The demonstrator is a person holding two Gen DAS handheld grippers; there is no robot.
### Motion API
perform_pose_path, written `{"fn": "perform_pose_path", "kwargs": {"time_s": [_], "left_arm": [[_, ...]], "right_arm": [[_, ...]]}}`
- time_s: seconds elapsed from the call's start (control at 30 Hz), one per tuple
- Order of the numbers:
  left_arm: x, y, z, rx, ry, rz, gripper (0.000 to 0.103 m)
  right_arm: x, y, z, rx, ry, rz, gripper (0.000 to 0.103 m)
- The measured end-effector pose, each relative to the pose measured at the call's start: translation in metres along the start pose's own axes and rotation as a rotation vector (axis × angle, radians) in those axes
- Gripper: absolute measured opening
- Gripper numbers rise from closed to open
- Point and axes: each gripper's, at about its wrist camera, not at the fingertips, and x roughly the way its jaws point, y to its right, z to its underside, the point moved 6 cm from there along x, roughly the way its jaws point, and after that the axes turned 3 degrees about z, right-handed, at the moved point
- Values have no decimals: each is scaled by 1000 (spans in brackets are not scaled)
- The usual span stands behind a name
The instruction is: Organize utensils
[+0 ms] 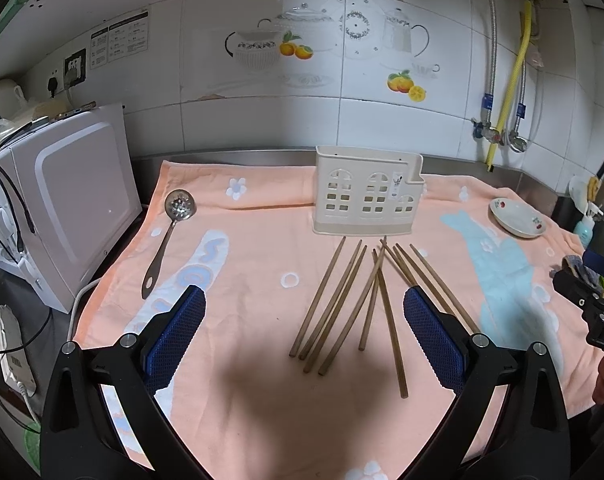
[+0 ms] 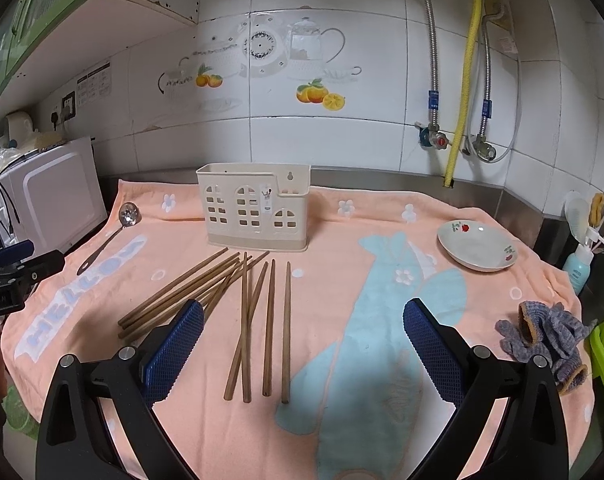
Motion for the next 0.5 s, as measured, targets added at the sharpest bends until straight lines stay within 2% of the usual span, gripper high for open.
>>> {"fn": "perform_pose_path", "kwargs": {"time_s": [0.5], "left_arm": [[11, -4, -2, -10, -19, 8, 98]], "right_arm": [[9, -1, 1, 0, -17, -4, 97]]}}
